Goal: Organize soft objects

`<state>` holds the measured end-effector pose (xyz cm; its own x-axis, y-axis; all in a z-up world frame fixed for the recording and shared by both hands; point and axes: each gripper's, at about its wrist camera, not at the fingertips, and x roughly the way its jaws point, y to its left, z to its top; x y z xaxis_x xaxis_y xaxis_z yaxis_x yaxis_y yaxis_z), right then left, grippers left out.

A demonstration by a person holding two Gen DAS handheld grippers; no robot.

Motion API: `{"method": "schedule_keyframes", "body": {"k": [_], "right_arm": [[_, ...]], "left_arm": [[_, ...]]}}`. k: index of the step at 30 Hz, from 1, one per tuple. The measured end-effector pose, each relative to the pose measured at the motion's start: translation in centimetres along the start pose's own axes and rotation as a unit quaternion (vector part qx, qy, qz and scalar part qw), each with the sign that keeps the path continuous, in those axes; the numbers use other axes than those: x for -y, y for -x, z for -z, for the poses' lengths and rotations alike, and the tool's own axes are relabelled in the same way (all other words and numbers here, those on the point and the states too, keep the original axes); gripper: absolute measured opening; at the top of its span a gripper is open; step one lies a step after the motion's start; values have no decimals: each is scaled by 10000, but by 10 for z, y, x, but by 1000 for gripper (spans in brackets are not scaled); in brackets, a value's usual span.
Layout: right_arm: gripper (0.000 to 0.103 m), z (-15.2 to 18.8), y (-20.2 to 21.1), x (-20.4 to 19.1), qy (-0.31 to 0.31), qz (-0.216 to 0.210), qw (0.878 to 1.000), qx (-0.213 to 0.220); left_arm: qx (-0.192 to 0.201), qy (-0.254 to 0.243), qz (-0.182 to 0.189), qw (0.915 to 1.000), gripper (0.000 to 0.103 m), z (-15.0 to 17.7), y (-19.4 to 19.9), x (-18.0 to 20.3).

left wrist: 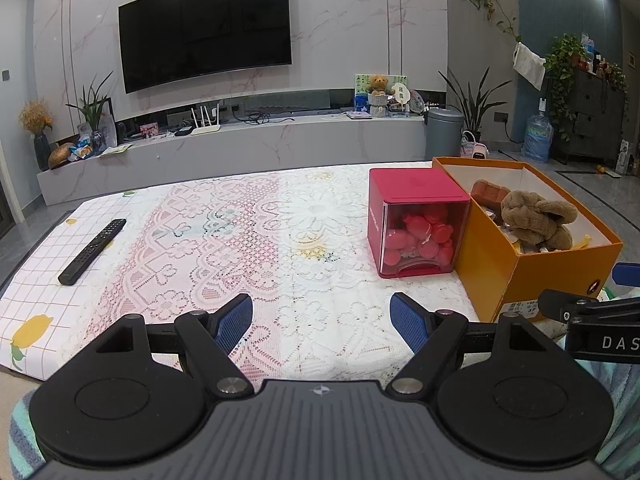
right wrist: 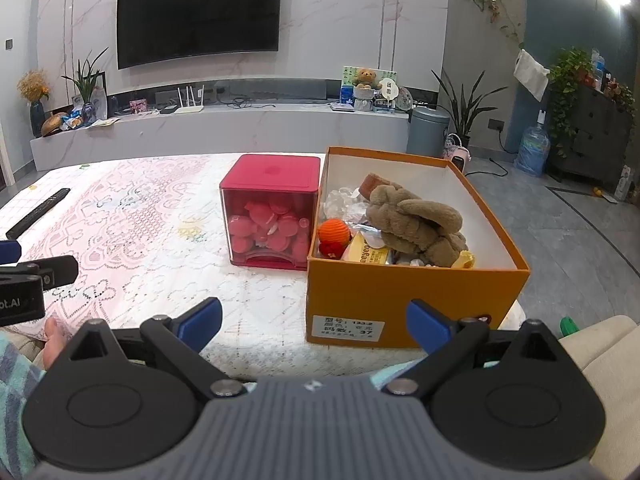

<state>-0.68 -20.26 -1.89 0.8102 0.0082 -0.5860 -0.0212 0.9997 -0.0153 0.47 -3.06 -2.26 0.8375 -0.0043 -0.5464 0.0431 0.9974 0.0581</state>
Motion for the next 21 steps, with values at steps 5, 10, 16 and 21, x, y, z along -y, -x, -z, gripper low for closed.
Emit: {"method": "schedule_keyframes", "body": {"k": [5, 10, 16, 21], "right_arm": [[97, 0, 0, -1, 26, -36, 10000, -7], [97, 0, -1, -1, 23, -34, 10000, -8], [97, 0, 0, -1, 6, -28, 10000, 0], [97, 0, 0, -1, 2, -23, 10000, 5]], "left_arm": [[2, -1, 0, 10000, 92, 0, 0, -1], [-9, 7, 17, 10000, 92, 0, 0, -1], [-4, -15, 32, 10000, 92, -1, 2, -2], [-13, -25, 35, 10000, 92, -2, 3, -2]]}}
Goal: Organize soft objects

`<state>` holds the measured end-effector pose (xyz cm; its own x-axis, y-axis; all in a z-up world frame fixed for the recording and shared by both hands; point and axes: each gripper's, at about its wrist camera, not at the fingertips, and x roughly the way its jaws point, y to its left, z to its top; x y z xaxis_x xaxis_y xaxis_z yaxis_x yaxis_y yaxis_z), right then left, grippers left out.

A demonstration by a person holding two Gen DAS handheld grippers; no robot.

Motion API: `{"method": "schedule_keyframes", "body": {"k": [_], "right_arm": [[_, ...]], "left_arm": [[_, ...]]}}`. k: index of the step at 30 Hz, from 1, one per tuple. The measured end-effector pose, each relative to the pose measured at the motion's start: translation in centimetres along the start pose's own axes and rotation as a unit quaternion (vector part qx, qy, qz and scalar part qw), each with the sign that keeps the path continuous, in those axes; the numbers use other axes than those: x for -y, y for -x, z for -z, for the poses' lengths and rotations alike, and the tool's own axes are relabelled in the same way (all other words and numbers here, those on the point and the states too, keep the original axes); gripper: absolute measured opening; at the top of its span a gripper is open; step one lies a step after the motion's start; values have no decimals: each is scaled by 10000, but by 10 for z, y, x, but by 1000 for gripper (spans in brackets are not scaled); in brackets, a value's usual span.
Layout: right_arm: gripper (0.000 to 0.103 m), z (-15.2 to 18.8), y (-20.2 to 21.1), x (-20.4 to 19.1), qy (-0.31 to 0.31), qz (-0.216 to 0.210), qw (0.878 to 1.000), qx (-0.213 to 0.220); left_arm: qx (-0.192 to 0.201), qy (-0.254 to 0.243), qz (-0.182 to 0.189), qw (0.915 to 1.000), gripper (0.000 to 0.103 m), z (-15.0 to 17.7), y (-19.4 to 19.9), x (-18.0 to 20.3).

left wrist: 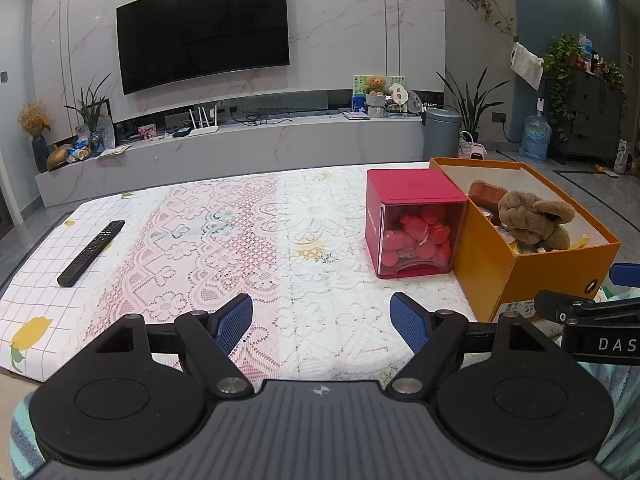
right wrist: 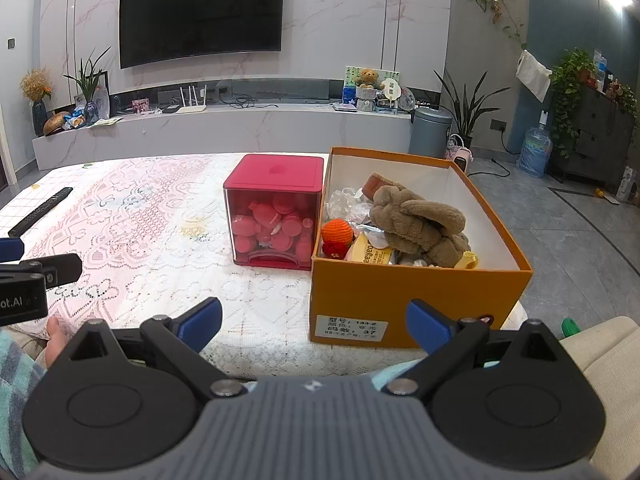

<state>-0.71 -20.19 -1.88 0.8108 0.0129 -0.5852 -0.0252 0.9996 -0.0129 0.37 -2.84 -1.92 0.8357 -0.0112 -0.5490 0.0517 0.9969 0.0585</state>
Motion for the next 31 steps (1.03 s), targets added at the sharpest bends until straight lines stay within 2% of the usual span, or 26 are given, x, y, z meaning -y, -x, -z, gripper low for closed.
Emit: {"method": "schedule_keyframes", "body": {"k": [31], "right_arm": [[99, 1, 1, -1, -11, 34, 10000, -16]], "left_arm": [[58, -46, 21, 10000, 92, 1, 1, -1]]}}
